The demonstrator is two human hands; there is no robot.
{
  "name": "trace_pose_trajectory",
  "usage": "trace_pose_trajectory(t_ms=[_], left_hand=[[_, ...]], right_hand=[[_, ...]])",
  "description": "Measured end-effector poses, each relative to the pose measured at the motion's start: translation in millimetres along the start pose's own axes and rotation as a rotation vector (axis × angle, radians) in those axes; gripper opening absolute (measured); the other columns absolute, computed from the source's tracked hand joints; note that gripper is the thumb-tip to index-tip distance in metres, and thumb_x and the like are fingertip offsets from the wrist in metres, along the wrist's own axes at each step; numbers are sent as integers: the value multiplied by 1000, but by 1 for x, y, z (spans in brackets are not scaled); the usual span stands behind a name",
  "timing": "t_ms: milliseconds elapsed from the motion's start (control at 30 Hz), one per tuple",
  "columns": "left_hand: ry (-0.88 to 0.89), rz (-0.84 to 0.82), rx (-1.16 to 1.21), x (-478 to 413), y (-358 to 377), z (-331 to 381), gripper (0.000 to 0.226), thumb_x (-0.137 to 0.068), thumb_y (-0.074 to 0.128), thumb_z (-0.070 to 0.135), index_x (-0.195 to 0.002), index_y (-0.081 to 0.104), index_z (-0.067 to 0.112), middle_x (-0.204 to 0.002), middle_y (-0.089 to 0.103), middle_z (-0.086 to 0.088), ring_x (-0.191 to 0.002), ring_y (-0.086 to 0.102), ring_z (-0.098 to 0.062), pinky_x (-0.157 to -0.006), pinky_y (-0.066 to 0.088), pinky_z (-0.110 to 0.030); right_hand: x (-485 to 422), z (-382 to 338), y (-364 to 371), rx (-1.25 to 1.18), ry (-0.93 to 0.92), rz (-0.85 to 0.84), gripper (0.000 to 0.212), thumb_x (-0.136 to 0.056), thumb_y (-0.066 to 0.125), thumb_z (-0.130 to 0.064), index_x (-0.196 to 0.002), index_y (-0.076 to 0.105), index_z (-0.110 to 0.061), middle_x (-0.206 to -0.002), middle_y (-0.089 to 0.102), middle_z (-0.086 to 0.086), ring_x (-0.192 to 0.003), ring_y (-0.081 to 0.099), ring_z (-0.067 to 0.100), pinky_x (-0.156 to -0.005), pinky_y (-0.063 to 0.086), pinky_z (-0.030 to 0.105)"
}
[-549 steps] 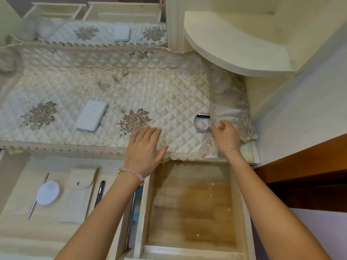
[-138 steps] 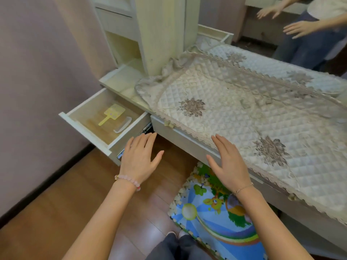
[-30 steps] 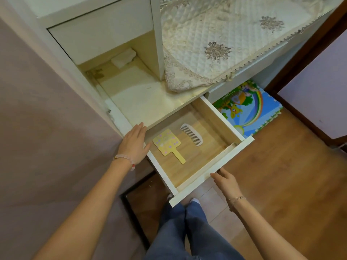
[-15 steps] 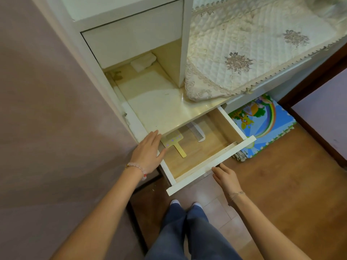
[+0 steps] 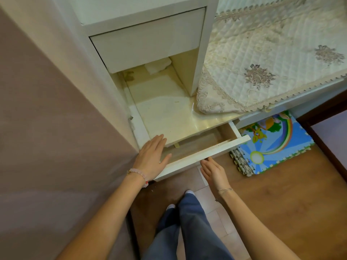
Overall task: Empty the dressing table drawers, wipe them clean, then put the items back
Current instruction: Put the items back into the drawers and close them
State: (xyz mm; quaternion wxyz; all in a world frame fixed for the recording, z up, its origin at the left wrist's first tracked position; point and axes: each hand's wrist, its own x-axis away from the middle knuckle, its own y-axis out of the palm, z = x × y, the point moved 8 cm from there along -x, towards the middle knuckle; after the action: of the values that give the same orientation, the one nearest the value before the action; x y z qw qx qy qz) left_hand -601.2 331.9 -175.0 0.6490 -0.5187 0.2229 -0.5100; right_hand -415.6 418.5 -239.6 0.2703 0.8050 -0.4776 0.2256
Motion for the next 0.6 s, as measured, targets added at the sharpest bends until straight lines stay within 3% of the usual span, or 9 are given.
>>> trace_pose_trajectory(t_ms=[100, 333, 600], left_hand=[[-18, 12, -10, -4, 3, -1, 60, -98, 29, 47, -149, 16, 17, -157, 8, 2, -144, 4, -12, -114, 0, -25], [-29, 39, -25, -5, 9, -2, 80, -82, 2, 60, -148, 20, 18, -157, 8, 4, -144, 3, -10, -111, -9, -20], [-50, 72, 21, -5, 8, -1, 74, -86, 10, 56, -146, 27, 16, -155, 18, 1, -143, 12, -14, -112, -2, -25]], right_hand=[[-15, 0, 4, -76, 34, -19, 47, -94, 46, -7, -140, 34, -4, -140, 45, 13, -125, 48, 22, -111, 32, 38], [-45, -8, 23, -202, 87, -87, 51, -96, 39, -3, -144, 22, -1, -143, 39, 16, -128, 44, 22, -110, 32, 34], [-68, -18, 35, -226, 112, -140, 53, -96, 40, -12, -145, 22, -2, -144, 39, 14, -132, 41, 22, -110, 32, 33]])
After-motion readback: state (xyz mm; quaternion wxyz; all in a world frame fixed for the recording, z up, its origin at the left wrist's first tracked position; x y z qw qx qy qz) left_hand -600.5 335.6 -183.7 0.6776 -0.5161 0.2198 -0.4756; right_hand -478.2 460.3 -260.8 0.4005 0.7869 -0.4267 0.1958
